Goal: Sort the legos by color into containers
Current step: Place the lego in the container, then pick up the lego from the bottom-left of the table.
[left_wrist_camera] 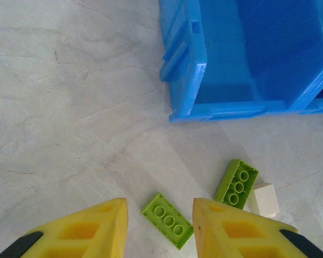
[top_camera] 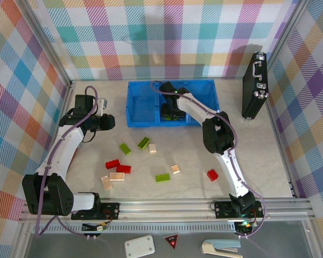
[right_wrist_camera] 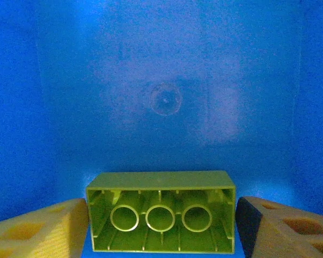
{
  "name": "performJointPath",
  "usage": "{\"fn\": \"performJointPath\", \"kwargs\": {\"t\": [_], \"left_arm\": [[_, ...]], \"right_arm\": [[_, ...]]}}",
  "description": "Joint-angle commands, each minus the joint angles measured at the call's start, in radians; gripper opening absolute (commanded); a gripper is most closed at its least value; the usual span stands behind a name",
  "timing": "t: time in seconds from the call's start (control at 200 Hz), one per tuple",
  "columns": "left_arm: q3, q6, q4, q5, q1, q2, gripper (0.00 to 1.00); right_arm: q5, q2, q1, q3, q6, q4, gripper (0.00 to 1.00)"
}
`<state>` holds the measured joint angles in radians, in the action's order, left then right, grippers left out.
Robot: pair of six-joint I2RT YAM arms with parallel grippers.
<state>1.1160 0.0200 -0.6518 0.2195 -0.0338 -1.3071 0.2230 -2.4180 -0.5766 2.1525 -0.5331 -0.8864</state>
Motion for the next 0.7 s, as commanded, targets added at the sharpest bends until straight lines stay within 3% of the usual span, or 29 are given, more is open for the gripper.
{"fn": "performJointPath", "kwargs": {"t": [0.0,0.395,0.695], "left_arm": [[-0.005,0.008,0.011,0.021,0.014,0.009,0.37],[-0.014,0.006,0.009,0.020,0.012,0.009,0.37],[-0.019,-0.053,-0.038,-0.009,-0.020,0.024,0.37]], "right_arm": [[-0.007,0.071,0.001,0.026,0.018,-0.035,0.73],[-0.017,0.190,-0.012,-0.060,0.015,-0.030,0.73],[-0.050,0.338,-0.030,-0.247,-0.006,0.022,0.72]]}}
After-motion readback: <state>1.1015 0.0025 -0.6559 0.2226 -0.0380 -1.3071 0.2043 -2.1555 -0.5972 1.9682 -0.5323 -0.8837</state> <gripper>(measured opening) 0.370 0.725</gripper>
